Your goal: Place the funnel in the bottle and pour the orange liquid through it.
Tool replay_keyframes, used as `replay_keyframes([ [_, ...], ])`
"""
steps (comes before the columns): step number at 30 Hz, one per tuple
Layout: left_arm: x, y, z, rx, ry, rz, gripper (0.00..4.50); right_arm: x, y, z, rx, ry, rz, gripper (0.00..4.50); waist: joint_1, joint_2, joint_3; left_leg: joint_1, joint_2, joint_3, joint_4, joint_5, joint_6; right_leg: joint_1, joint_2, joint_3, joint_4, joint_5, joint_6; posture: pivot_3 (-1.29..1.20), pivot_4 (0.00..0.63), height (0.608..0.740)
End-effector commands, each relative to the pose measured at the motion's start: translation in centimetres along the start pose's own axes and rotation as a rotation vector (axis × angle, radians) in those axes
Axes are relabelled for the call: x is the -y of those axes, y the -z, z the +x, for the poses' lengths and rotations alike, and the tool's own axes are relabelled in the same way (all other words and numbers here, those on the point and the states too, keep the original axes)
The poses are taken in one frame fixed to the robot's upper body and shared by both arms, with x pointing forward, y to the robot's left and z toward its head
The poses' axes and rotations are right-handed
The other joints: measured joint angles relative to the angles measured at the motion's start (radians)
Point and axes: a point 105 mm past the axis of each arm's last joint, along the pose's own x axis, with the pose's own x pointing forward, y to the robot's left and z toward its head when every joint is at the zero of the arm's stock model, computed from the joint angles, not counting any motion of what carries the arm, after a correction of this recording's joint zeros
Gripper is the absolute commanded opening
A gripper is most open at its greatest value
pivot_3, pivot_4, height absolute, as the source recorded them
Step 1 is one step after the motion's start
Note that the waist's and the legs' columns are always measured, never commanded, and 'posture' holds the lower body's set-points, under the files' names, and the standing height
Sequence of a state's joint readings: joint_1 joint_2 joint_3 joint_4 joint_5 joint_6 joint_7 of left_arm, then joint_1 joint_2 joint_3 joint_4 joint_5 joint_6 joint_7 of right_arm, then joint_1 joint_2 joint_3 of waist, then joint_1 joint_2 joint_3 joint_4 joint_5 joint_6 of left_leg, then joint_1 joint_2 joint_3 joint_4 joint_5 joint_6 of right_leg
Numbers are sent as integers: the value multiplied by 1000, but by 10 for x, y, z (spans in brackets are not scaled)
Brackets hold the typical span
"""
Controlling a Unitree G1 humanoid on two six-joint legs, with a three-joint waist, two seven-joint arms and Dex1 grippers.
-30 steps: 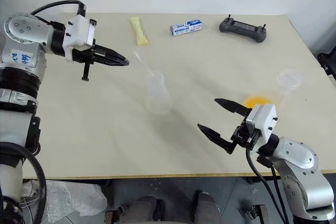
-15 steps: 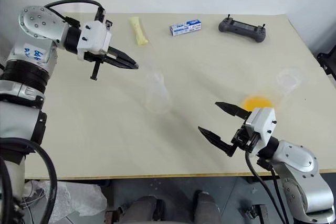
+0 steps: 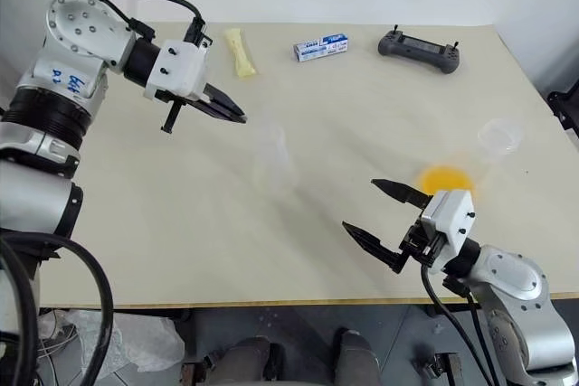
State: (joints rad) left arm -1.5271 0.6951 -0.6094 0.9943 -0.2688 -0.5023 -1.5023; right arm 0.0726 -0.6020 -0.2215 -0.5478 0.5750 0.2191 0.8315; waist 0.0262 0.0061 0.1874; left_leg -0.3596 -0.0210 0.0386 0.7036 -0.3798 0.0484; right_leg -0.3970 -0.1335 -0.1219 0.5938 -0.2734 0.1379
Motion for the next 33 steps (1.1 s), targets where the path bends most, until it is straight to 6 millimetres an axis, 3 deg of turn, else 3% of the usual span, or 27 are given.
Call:
replay_keyframes([
  [1, 3, -9, -8, -28, 107, 51, 217, -3, -7, 0, 33, 1, -28, 4500, -1, 0, 0, 0, 0, 0, 0, 0, 0, 0, 0, 0, 0, 0, 0, 0, 150, 740],
  [3, 0, -12, -8, -16, 97, 59, 642, -3, -7, 0, 33, 3, -29, 4500, 0, 0, 0, 0, 0, 0, 0, 0, 0, 0, 0, 0, 0, 0, 0, 0, 150, 740],
  [15, -2, -22, -9, 47, 75, 52, 4404, 1, -6, 0, 33, 5, -41, 4500, 0, 0, 0, 0, 0, 0, 1, 0, 0, 0, 0, 0, 0, 0, 0, 0, 150, 740],
  [26, -6, -27, -18, 132, 2, 9, 4460, 5, -6, -3, 25, 17, -48, 4500, 0, 0, 0, -1, 0, -1, 2, 0, 0, 0, 0, 0, 0, 0, 0, 0, 150, 740],
  [29, -6, -20, -36, 250, -125, -141, 4460, 10, -5, -10, 14, 85, -49, 4500, -2, 0, 0, -2, 0, -1, 3, 0, 0, 0, 0, 0, 0, 0, 0, 0, 150, 740],
  [33, 1, -4, -46, 426, -316, -315, 4460, 17, -1, -19, -15, 191, -50, 4500, -5, 1, -1, 0, 1, -1, 3, 0, 0, 0, 0, 0, 3, 0, 0, 0, 150, 740],
])
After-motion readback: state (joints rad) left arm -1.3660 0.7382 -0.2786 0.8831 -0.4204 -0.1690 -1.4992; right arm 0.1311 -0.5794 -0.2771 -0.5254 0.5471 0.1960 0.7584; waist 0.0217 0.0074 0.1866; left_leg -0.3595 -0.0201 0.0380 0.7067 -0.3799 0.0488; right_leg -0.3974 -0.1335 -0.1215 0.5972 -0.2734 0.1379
